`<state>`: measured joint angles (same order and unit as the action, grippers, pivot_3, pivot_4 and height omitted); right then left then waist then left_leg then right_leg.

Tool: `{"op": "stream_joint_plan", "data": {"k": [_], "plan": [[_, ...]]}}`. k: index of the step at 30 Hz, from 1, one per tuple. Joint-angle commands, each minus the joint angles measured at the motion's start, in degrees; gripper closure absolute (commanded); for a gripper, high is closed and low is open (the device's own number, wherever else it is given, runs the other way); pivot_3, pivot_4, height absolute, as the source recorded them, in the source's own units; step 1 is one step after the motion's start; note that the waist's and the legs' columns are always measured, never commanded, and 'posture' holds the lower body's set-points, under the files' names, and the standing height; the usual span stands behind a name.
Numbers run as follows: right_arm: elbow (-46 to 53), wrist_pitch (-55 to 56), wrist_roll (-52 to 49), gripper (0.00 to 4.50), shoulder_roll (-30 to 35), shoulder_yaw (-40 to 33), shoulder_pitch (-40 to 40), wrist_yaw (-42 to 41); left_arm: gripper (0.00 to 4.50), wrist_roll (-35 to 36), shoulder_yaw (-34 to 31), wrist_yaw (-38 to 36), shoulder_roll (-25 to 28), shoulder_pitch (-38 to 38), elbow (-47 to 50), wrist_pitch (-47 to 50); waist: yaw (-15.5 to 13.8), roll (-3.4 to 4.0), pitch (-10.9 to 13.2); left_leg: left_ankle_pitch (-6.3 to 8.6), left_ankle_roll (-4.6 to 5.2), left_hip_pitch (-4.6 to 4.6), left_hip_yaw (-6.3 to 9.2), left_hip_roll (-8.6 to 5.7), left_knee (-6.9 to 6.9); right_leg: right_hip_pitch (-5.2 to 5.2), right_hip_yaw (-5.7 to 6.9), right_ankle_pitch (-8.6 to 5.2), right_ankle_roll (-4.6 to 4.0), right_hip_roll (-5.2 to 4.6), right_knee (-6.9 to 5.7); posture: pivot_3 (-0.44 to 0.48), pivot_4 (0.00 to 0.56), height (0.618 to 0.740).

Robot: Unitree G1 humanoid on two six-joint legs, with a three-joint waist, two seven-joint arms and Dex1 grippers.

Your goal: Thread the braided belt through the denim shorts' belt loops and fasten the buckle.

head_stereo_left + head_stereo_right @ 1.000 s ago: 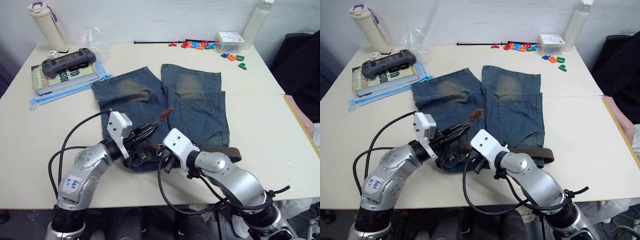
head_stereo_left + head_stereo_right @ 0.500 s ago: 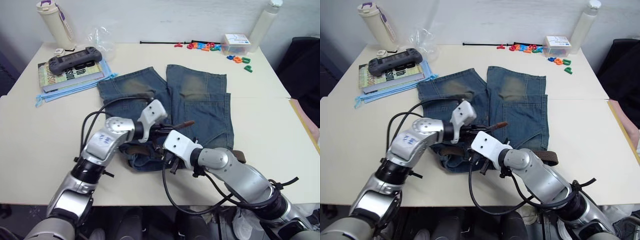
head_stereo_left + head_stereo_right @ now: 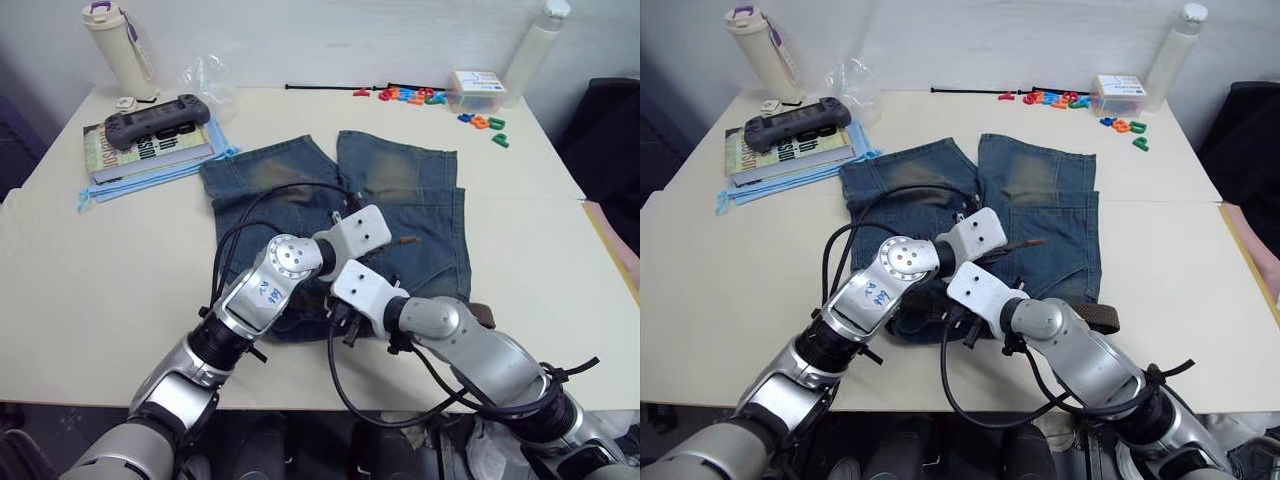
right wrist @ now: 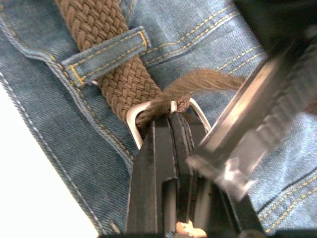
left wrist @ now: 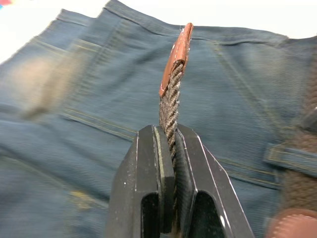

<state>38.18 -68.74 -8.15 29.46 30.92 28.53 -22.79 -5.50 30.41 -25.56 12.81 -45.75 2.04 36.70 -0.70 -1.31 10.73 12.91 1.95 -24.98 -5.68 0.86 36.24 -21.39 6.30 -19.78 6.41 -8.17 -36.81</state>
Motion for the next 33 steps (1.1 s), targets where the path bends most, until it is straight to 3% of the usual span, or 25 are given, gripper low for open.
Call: {"op": "stream_joint_plan", "data": {"k": [1,10,16,24,33], "plan": [[-2.04,-1.91,-0.98,4.47,-0.30,3.64,-1.96,-0.97,4.50,-3.96,3.79,2.00,-4.79,-1.90,-4.58,-4.01,-0.35,0.02,-0.16,0.05,0.07,0.01,0.00,0.00,0.00,0.01,0.00,0.00,0.00,-0.01,0.01,0.000,0.150,0.706],[-1.54,-2.03,-0.85,4.47,-0.50,3.70,-2.24,-1.23,4.50,-6.91,4.42,0.77,-11.66,-2.49,-15.38,-12.16,-0.67,0.03,-0.23,0.08,0.14,-0.04,0.00,-0.01,0.03,-0.02,0.04,0.00,0.00,-0.05,0.02,0.000,0.150,0.706],[-0.87,-2.71,-0.85,4.47,-0.50,3.20,-2.73,-1.02,4.50,-7.12,0.76,0.51,-11.87,-2.24,-15.78,-12.82,-0.71,0.03,-0.23,0.10,0.17,-0.06,0.02,-0.01,0.03,-0.02,0.07,0.00,0.00,-0.09,0.03,0.000,0.150,0.706],[-0.98,-2.09,0.54,4.47,-0.46,1.47,-2.50,0.22,4.50,-0.61,-8.34,-5.20,-6.22,4.11,-3.37,-9.50,-0.18,0.03,-0.22,0.06,0.10,-0.07,0.02,-0.01,0.00,-0.05,0.08,0.00,0.00,-0.07,0.02,0.000,0.150,0.706],[0.11,-2.91,0.44,4.47,-1.71,-7.43,-2.07,2.79,4.50,5.96,-16.13,-9.15,3.52,15.24,13.39,-5.12,0.89,0.08,-0.14,-0.06,-0.03,-0.12,0.05,0.01,-0.03,-0.12,0.09,0.00,-0.01,-0.02,-0.07,0.000,0.150,0.706]]}}
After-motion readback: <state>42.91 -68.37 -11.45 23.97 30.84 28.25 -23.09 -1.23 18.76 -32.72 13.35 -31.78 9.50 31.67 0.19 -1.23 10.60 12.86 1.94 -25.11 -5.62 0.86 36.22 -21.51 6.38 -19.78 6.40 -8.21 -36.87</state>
